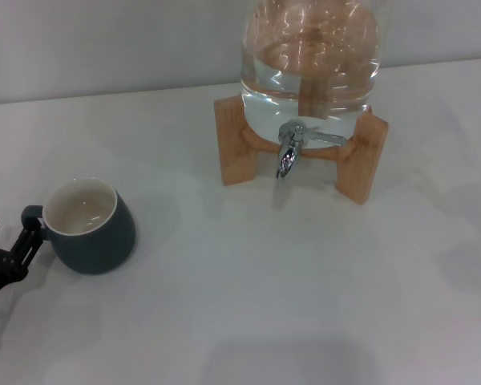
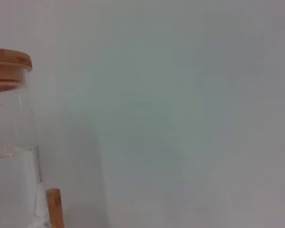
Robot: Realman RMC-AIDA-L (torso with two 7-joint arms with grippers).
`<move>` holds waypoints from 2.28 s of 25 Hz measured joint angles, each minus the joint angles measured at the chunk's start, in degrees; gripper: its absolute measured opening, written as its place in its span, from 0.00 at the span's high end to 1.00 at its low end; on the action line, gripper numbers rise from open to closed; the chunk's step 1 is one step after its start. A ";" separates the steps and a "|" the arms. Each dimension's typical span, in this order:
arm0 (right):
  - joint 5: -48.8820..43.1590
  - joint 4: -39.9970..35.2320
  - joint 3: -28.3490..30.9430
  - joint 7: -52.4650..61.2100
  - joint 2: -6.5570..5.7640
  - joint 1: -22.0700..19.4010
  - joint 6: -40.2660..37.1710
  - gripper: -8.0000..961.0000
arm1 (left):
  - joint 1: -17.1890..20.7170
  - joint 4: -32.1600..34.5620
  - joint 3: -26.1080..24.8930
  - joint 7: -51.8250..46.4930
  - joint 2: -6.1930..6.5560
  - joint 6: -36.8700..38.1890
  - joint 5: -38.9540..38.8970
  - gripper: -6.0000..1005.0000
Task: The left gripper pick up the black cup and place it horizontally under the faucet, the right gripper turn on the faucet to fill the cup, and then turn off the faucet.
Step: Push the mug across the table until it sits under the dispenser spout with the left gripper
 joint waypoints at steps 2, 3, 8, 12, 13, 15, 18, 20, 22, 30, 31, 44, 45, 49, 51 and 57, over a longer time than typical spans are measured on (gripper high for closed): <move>0.00 0.00 0.00 0.01 0.00 -0.04 0.03 0.11 | 0.01 0.12 0.00 0.00 0.00 -0.02 0.01 0.32; 0.00 0.00 0.00 0.01 0.00 -0.06 0.05 0.11 | 0.01 0.16 0.00 0.00 0.00 -0.02 -0.02 0.32; 0.00 0.02 0.00 0.02 0.00 -0.09 0.09 0.11 | -0.11 0.28 0.00 0.00 0.00 0.07 -0.74 0.32; 0.00 0.08 0.00 0.02 0.03 -0.08 0.10 0.11 | -0.39 0.26 -0.01 0.01 0.07 0.25 -0.79 0.33; 0.00 0.08 0.00 0.03 0.05 -0.08 0.11 0.11 | -0.43 0.26 0.00 0.00 0.08 0.34 -0.80 0.33; 0.00 0.09 0.00 0.07 0.08 -0.09 0.18 0.11 | -0.53 0.26 0.00 0.00 0.08 0.40 -0.80 0.33; 0.00 0.09 0.00 0.13 0.09 -0.09 0.39 0.11 | -0.56 0.26 0.00 0.01 0.09 0.42 -0.79 0.34; 0.00 0.09 0.00 0.14 0.09 -0.09 0.49 0.11 | -0.62 0.26 0.05 0.01 0.09 0.44 -0.76 0.34; 0.00 0.09 0.00 0.12 0.09 -0.09 0.57 0.11 | -0.68 0.26 0.13 0.01 0.09 0.46 -0.67 0.34; 0.00 0.09 0.00 0.07 0.09 -0.15 0.86 0.11 | -1.35 0.01 0.43 0.00 0.09 1.20 -0.46 0.35; 0.00 0.09 0.00 0.07 0.09 -0.22 0.88 0.11 | -1.38 0.00 0.43 0.00 0.08 1.26 -0.45 0.35; 0.00 -0.22 0.18 0.11 0.09 -0.61 0.91 0.11 | -1.14 -0.01 0.44 -0.57 -0.01 0.74 -0.18 0.37; 0.00 -0.24 0.18 0.13 0.09 -0.61 0.91 0.11 | -1.06 -0.01 0.44 -0.70 -0.01 0.69 -0.18 0.37; 0.00 -0.26 0.50 0.16 0.09 -0.61 0.91 0.11 | -0.86 -0.07 0.43 -0.76 -0.09 0.47 -0.18 0.38; 0.00 -0.21 0.69 0.15 0.09 -0.65 0.92 0.11 | -0.82 -0.09 0.46 -0.77 -0.11 0.31 -0.18 0.47; 0.00 -0.09 0.72 0.09 0.09 -0.89 1.02 0.11 | -0.73 -0.14 0.58 -0.79 -0.09 -0.21 0.16 0.68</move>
